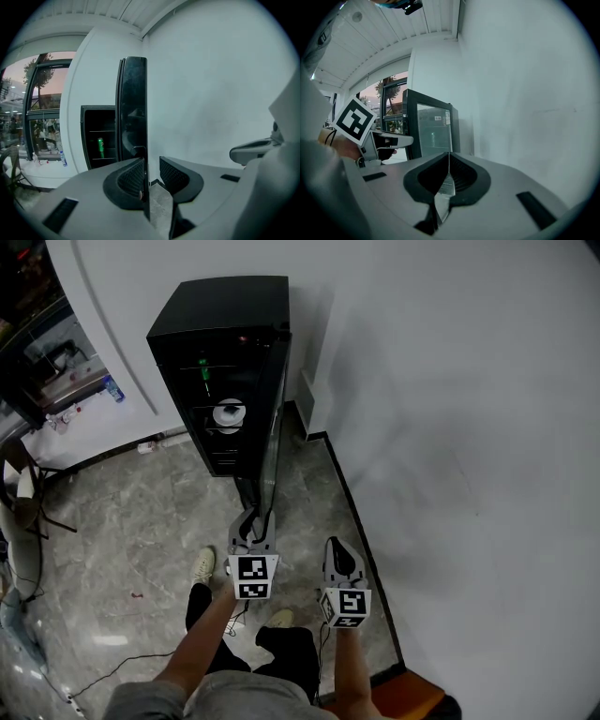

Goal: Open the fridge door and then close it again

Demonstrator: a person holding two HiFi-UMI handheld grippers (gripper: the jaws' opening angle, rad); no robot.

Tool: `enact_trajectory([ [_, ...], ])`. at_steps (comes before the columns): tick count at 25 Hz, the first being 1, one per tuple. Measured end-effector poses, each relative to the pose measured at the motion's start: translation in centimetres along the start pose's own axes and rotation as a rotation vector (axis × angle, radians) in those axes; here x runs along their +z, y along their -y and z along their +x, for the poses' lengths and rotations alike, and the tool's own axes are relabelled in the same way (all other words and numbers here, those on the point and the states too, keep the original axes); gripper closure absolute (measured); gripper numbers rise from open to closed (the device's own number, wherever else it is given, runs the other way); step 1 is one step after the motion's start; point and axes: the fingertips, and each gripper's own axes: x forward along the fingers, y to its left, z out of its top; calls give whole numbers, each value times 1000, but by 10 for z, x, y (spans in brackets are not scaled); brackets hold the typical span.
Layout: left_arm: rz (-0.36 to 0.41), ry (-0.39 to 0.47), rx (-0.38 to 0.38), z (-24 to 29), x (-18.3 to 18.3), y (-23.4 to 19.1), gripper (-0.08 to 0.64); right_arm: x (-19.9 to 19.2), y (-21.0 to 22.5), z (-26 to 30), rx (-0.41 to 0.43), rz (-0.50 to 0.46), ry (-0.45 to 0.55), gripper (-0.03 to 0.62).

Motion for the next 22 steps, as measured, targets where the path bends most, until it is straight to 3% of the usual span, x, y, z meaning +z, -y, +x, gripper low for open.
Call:
enact_trajectory([
  [14,13,13,-39,-18,-2,0,471,6,-11,-3,-3,4,1,566],
  [22,11,38,-135,-44,18,-3,474,29,-24,-6,-26,7,12,566],
])
